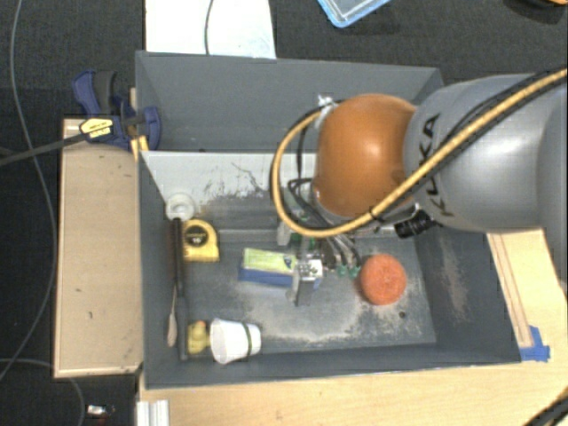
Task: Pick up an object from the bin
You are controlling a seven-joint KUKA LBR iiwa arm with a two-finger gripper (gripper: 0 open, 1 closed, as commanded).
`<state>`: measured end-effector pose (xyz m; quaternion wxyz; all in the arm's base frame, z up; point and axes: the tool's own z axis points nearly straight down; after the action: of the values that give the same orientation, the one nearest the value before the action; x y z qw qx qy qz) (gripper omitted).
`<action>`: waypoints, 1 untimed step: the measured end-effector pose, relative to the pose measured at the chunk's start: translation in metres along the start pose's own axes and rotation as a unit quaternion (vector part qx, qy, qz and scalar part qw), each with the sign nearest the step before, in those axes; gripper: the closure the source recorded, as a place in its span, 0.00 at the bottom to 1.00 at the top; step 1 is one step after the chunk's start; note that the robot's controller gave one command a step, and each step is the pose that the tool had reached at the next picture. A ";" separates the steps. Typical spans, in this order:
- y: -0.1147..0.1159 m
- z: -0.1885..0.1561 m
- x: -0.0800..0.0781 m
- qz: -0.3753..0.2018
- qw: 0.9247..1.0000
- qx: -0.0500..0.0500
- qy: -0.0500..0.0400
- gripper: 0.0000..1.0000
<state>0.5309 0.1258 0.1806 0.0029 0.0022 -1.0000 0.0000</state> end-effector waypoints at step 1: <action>-0.001 -0.004 -0.001 0.001 1.000 -0.001 -0.004 0.00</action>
Offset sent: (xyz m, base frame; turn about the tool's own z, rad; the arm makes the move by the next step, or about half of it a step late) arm -0.0145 0.0097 0.0425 -0.0945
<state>0.5322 0.1253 0.1850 -0.0007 0.0009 -1.0000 -0.0006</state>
